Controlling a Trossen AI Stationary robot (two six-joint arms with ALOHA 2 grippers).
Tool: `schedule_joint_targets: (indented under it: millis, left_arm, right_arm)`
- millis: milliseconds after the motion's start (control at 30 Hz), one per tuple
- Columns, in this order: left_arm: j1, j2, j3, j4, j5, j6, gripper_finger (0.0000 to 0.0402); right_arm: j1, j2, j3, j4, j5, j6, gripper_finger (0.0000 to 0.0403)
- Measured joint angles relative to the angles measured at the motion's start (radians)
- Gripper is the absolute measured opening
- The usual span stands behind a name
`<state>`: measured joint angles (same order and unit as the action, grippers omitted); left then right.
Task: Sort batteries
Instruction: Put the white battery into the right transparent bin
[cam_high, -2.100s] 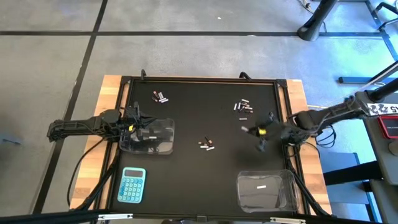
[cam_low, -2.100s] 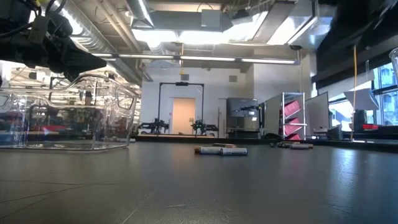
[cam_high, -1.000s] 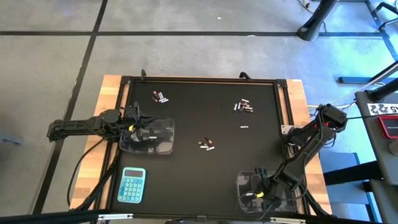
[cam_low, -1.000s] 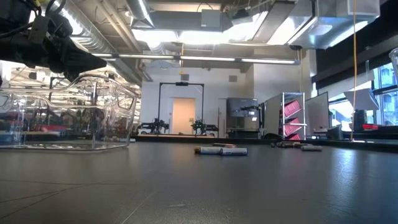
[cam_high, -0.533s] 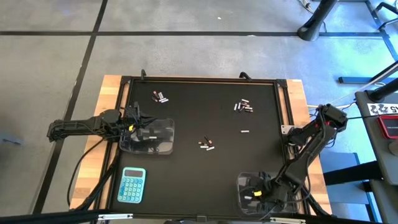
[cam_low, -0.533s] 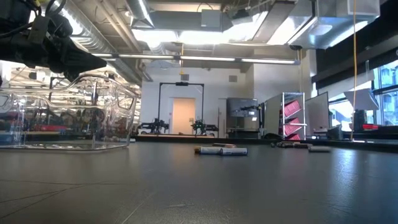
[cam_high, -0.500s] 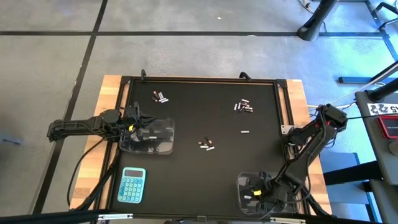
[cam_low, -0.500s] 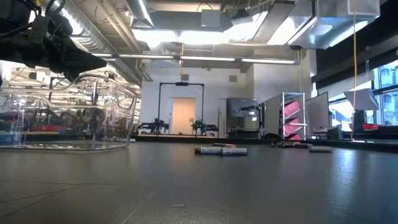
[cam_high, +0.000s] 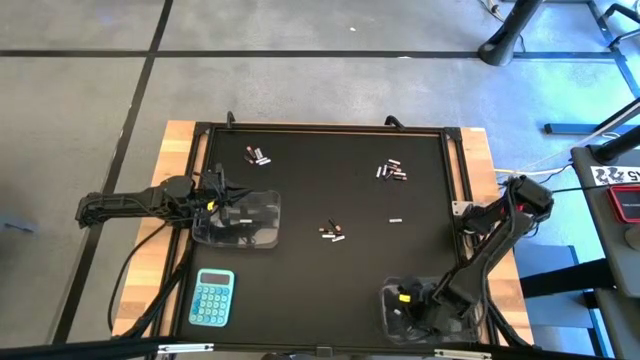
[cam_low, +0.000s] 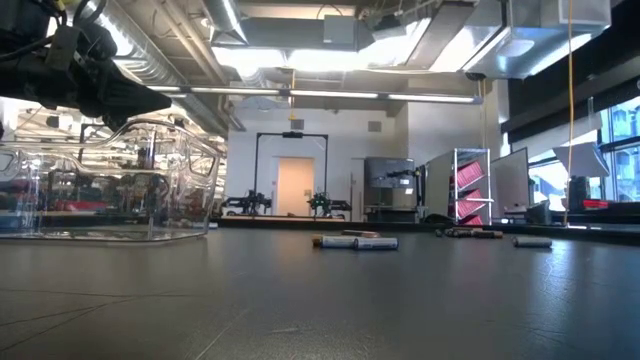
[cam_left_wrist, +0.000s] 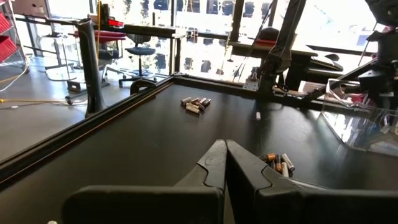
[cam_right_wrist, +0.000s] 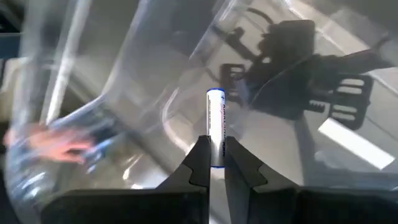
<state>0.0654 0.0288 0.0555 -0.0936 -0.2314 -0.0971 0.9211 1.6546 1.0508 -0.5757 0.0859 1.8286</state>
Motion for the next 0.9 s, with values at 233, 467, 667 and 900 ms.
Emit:
schedule_joint_targets:
  millis: [233, 467, 667, 900]
  left_arm:
    - [0.000, 0.000, 0.000, 0.000, 0.000, 0.000, 0.0000]
    - [0.000, 0.000, 0.000, 0.000, 0.000, 0.000, 0.0000]
    - [0.000, 0.000, 0.000, 0.000, 0.000, 0.000, 0.0000]
    - [0.000, 0.000, 0.000, 0.000, 0.000, 0.000, 0.0000]
  right_arm:
    - [-0.013, 0.053, 0.000, 0.003, -0.039, -0.015, 0.0025]
    - [-0.012, 0.083, 0.001, 0.003, -0.080, -0.048, 0.0034]
    - [-0.012, 0.069, 0.002, -0.039, -0.081, -0.052, 0.0106]
    - [-0.012, -0.074, 0.004, -0.065, -0.144, -0.053, 0.0178]
